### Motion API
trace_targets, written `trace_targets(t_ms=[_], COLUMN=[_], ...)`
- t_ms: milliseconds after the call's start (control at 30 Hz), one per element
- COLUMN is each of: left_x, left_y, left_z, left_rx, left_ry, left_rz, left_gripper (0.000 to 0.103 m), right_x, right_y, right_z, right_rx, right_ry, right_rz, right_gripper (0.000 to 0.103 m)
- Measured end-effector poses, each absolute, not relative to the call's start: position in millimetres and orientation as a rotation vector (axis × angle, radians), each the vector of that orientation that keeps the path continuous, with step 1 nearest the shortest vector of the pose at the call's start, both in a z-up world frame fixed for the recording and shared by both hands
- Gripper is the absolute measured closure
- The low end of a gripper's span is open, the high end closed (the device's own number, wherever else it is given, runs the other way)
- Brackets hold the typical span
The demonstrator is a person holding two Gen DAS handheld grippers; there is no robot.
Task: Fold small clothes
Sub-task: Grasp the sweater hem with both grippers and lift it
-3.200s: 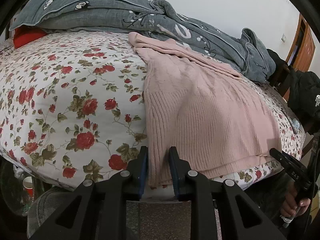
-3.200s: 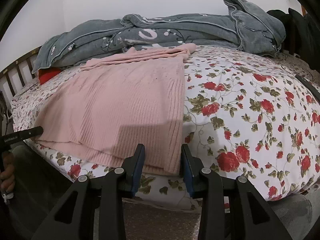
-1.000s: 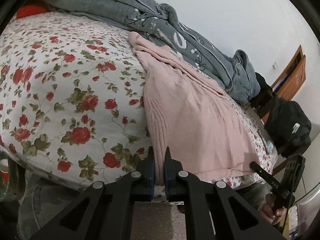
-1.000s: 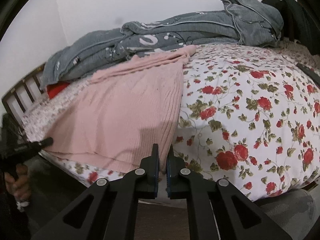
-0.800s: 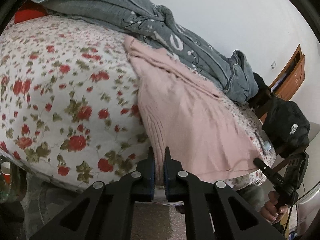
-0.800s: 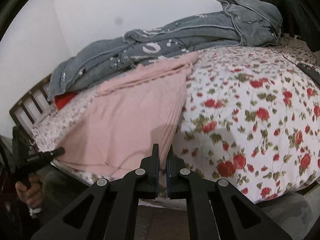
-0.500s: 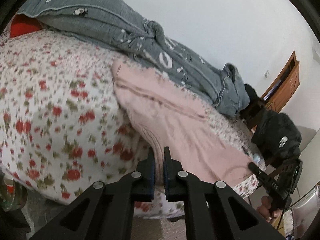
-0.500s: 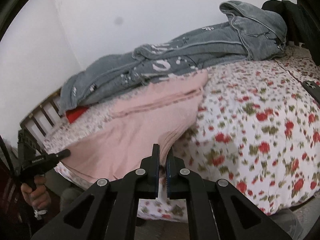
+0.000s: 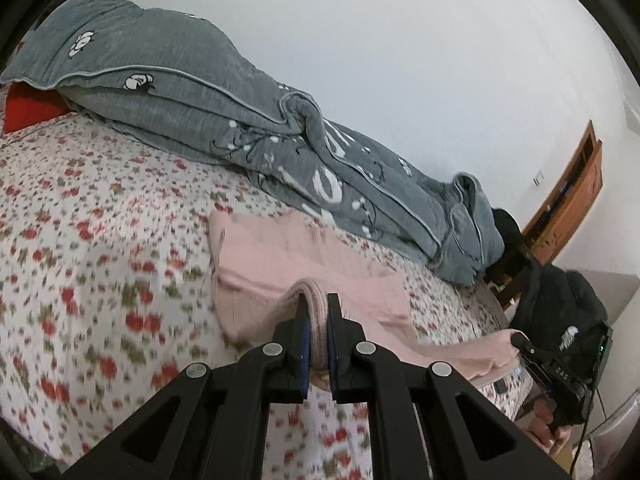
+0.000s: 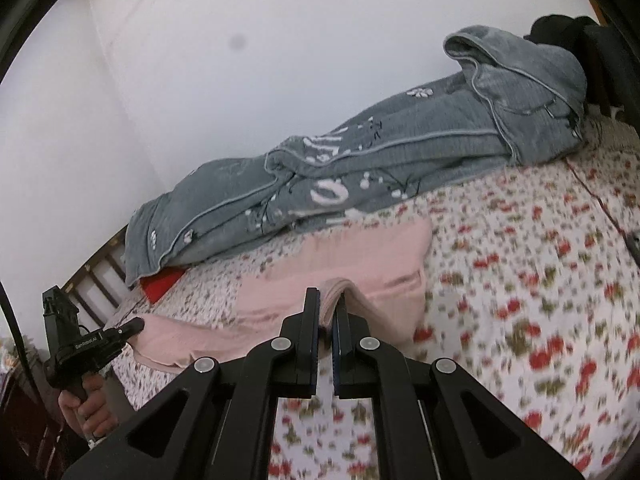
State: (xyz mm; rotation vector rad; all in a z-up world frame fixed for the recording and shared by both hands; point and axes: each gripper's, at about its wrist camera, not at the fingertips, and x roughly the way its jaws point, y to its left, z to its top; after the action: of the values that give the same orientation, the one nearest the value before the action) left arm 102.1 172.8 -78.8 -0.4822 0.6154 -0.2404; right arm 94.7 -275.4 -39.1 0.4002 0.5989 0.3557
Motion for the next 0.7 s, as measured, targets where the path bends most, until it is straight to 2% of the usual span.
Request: trace_targets(t_ms=[300, 700], left_x=[186.6, 303.8], left_y=[176.9, 177.0], left_z=[-88.7, -135.0], left_rx=[-0.480, -0.470], left_ry=[0.625, 0.713], left_rz=[-0.180, -0.127], left_gripper=[0.096, 0.096], right_x=[175.2, 293.3], right_y=[-264.8, -255.1], right_z=[-35.9, -89.5], right_rx=[0.432, 0.486], right_ry=[0.603, 0.685], right_rz=[0.343, 0.314], right_gripper=[0.098, 0.098])
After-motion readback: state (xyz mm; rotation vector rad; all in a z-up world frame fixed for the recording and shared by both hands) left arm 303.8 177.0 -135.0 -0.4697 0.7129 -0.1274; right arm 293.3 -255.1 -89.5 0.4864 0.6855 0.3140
